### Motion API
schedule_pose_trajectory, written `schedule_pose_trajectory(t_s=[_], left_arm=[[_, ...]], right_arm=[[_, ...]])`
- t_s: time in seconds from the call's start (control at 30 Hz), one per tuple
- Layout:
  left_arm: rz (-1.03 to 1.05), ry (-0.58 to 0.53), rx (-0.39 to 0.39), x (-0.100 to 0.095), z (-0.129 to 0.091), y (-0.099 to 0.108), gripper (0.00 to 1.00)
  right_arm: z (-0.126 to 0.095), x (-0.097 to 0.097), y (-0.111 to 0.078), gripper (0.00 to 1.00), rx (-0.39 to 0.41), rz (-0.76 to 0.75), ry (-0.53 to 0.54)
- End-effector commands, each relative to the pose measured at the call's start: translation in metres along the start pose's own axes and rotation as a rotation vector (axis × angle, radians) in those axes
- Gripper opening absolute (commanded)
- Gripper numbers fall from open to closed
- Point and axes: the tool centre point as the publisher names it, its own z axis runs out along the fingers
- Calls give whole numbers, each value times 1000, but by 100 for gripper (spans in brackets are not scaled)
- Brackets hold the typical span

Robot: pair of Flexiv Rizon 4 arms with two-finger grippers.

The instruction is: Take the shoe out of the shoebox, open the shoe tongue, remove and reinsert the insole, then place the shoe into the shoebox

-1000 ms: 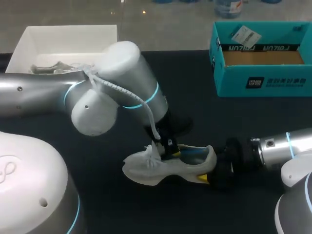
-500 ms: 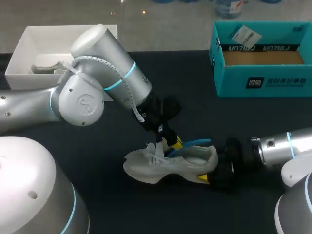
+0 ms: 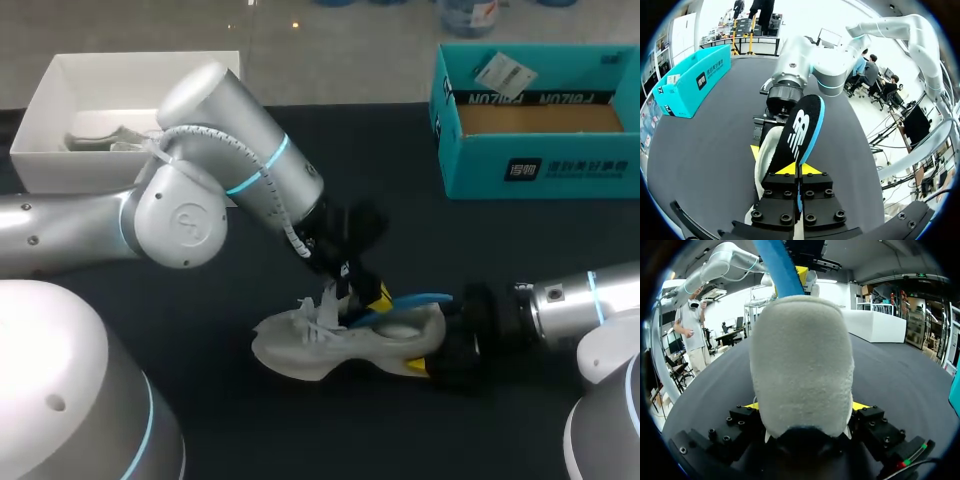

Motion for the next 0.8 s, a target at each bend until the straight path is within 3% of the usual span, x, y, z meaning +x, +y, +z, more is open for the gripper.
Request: schedule_pose_trajectory(t_s=[0.03, 0.13, 0.5, 0.8], left_arm=[[-11, -18, -13, -1, 4, 3, 30], [-24, -38, -13, -2, 3, 8, 44], [-41, -74, -14, -3, 8, 17, 34], [-18, -97, -19, -3, 13, 21, 40]], right_arm=[[2, 1, 0, 0, 5, 0, -2], [2, 1, 0, 0, 5, 0, -2], [2, 1, 0, 0, 5, 0, -2], [2, 1, 0, 0, 5, 0, -2]])
